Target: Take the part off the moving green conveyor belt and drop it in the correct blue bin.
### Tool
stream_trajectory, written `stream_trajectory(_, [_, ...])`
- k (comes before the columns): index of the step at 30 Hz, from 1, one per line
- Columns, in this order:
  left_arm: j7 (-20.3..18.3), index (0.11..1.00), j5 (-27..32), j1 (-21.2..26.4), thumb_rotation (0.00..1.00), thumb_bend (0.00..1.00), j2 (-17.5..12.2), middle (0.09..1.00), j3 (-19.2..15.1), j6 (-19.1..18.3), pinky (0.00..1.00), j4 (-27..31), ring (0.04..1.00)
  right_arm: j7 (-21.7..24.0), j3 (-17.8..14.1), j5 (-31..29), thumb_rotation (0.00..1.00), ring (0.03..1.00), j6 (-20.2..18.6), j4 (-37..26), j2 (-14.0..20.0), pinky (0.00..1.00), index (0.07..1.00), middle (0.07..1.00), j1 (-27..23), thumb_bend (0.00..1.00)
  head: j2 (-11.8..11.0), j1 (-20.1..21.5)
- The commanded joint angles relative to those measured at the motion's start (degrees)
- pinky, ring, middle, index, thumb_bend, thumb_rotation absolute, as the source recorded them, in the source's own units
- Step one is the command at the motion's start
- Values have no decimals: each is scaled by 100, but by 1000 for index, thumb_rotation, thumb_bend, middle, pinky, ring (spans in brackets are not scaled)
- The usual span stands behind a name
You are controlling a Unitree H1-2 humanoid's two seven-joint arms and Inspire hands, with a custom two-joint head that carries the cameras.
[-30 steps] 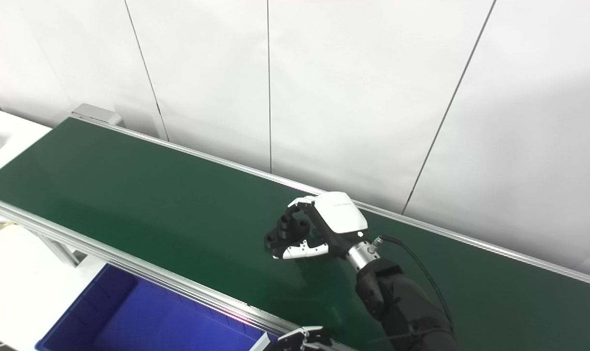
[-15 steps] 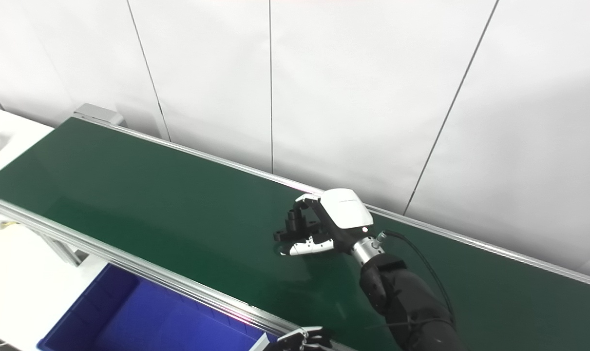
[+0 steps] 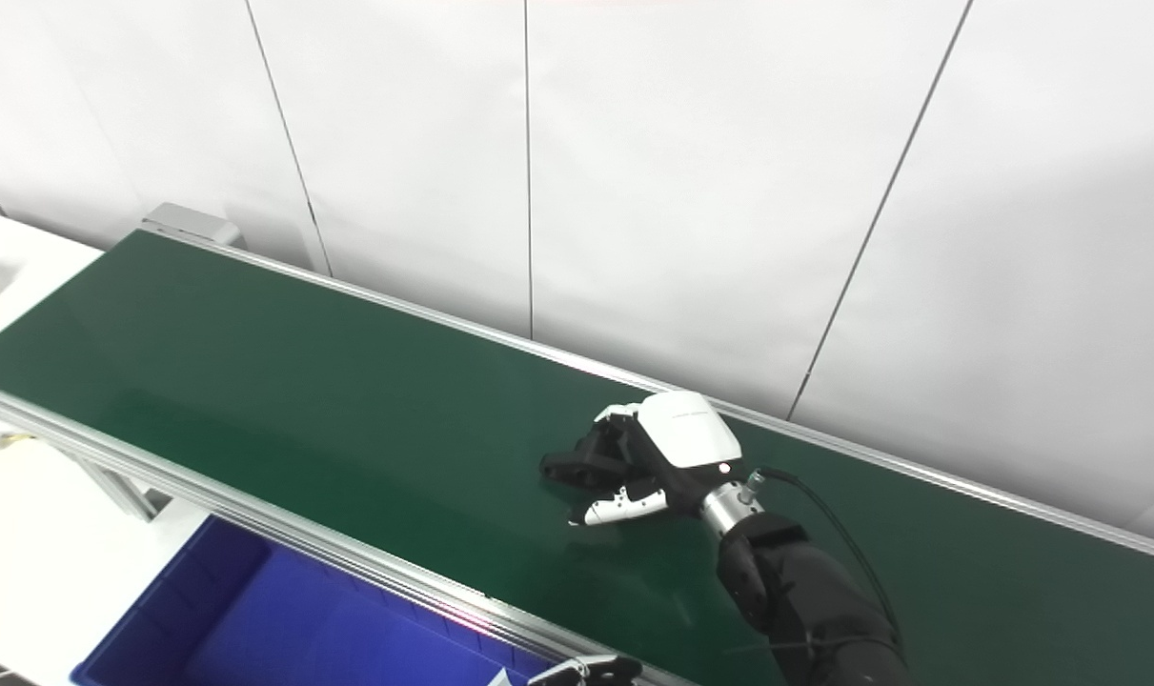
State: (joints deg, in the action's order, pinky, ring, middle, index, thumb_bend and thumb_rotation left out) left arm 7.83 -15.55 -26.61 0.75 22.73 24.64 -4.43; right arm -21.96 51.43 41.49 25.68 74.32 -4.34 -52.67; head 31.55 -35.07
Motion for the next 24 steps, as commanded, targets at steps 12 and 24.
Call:
stream_trajectory(12, [-56,804,-197,-366,929,797,718,786,680,135,705,211,770,-40,-380,-121,1,414,123,36,-4,286,590,528,-152,528,59,70])
stream_trajectory(24, [-86,817,-230,-384,923,788,669,780,650,68,709,274,772,192,-698,-228,0,383,121,-66,46,273,543,465,-51,512,79,157])
